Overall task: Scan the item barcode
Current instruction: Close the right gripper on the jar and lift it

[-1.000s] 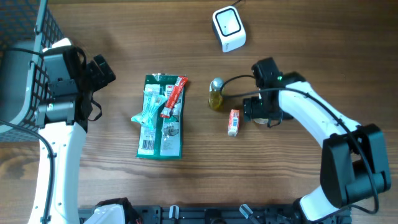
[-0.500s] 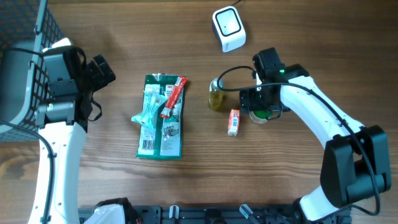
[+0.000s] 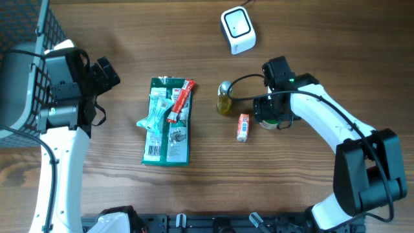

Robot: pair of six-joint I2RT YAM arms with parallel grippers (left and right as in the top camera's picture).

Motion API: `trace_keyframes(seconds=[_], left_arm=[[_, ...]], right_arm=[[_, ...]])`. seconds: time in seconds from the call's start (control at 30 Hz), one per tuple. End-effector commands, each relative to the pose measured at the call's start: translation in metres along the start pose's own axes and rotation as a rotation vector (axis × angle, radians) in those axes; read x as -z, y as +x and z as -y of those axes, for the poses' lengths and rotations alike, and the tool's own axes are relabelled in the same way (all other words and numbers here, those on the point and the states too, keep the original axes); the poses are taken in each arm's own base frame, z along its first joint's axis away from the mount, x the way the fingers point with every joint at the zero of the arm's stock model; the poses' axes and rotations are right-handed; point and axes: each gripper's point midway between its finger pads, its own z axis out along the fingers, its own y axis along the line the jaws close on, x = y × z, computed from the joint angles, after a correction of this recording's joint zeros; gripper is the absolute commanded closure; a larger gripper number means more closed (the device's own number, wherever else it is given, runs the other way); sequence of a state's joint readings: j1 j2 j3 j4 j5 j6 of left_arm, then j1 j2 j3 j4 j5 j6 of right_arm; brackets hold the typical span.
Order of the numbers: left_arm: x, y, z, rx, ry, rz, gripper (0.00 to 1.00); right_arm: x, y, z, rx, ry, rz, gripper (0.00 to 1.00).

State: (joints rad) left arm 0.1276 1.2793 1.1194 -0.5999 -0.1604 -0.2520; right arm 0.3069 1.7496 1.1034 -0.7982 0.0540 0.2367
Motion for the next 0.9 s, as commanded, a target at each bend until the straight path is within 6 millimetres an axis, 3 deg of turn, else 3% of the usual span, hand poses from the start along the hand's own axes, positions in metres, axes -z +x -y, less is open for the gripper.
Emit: trace_keyframes(seconds=[0.0,0.87], left_arm=[[0.000,-0.004,-0.003,-0.007,-0.011,0.010,0.00],[0.000,-0.004,-0.003,-0.007,-0.011,0.011,0.00]], right_arm=[[-0.012,0.006,0.006,-0.004,0.028,-0.010,0.15],[-0.022,0.011,0.007,-0.013,0.026,-0.002,0.18]])
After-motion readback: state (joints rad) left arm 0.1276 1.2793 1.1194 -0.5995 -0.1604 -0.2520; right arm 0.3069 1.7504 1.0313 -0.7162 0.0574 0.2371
